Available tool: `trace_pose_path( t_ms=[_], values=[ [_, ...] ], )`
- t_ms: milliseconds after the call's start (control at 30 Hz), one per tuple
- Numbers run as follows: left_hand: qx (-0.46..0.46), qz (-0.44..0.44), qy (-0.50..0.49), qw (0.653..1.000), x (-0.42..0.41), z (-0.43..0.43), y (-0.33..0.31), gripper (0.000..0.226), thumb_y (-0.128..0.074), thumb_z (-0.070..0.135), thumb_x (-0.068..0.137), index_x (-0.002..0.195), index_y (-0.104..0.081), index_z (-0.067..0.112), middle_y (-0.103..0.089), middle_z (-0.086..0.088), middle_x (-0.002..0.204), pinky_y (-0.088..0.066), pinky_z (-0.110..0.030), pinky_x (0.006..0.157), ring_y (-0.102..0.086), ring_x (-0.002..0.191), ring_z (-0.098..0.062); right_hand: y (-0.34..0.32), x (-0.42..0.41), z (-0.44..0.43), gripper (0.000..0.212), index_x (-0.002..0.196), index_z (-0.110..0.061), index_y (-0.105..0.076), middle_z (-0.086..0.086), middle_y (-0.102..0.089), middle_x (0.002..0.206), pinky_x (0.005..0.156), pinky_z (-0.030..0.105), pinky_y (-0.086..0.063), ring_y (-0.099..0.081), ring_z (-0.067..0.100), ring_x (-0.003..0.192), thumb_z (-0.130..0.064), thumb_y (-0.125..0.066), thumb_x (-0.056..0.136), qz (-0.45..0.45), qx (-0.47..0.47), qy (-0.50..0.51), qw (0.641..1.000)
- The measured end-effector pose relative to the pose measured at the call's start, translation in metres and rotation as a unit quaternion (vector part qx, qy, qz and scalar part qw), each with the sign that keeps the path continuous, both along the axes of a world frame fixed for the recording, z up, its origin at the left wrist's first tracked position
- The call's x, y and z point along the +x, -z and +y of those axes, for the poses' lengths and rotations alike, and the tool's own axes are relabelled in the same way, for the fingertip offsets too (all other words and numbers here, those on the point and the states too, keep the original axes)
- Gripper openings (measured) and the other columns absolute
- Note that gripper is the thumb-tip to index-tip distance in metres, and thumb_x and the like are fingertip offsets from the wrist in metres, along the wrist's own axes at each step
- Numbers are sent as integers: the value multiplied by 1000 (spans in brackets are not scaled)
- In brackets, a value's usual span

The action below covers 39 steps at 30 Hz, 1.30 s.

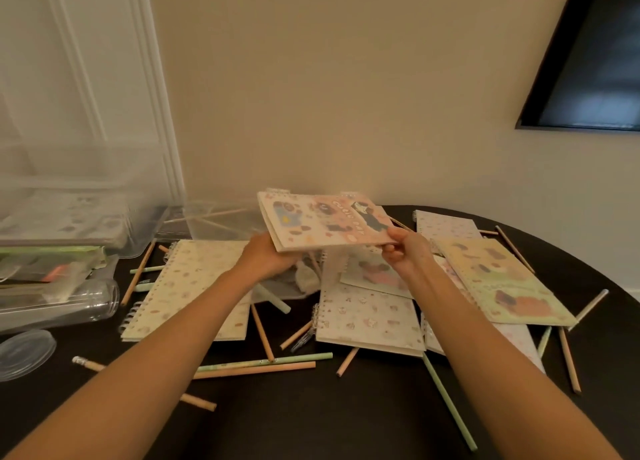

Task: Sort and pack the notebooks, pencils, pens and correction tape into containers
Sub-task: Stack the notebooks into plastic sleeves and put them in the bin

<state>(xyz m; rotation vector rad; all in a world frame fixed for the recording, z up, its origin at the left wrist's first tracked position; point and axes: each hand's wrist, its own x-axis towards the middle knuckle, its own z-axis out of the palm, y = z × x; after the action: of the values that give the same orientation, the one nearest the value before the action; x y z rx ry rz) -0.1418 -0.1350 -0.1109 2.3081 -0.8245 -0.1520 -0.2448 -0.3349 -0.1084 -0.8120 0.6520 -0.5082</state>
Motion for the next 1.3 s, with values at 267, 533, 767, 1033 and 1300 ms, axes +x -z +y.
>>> trace_pose_path(
  t_ms=[267, 533, 767, 1033, 1300],
  values=[
    [-465, 336, -84, 815, -27, 21, -36, 42, -29, 44, 100, 108, -56, 13, -68, -10, 88, -60, -35, 60, -70, 69, -24, -8, -8, 40, 17, 101, -14, -52, 6, -59, 79, 53, 25, -42, -48, 13, 60, 0, -43, 94, -10, -164, -24, 986],
    [-432, 299, -103, 845, -28, 52, -28, 16, -36, 12, 100, 108, -48, 7, -66, -16, 84, -59, -32, 53, -68, 52, -22, -15, -28, 39, 19, 109, -7, -54, 13, -67, 92, 65, 32, -53, -62, 24, 81, -5, -48, 91, 9, -132, -154, 979],
    [-181, 53, -121, 975, -3, 75, -16, 52, -25, 40, 101, 99, -64, 5, -68, -12, 97, -45, -36, 83, -62, 93, -25, -15, -38, 41, 36, 130, 1, -43, 12, -50, 79, 32, 10, -37, -46, 4, 29, 6, -34, 96, -84, -5, -78, 993],
    [250, -148, -28, 956, 9, 85, 26, 59, -53, 29, 92, 143, -27, 16, -39, -12, 139, -38, -37, 99, -42, 124, -30, 0, -50, 21, 37, 130, -6, -49, 2, -68, 63, 22, 12, -24, -44, 5, 29, -3, -47, 93, 85, -50, -144, 985],
    [224, -271, -82, 933, -1, 87, 19, 18, -37, -3, 92, 99, -53, 3, -55, -14, 101, -37, -31, 71, -55, 96, -29, -10, -55, 31, 21, 111, -1, -51, 6, -58, 47, 21, 10, -19, -30, 4, 18, 2, -37, 95, 80, -64, -78, 992]
  ],
)
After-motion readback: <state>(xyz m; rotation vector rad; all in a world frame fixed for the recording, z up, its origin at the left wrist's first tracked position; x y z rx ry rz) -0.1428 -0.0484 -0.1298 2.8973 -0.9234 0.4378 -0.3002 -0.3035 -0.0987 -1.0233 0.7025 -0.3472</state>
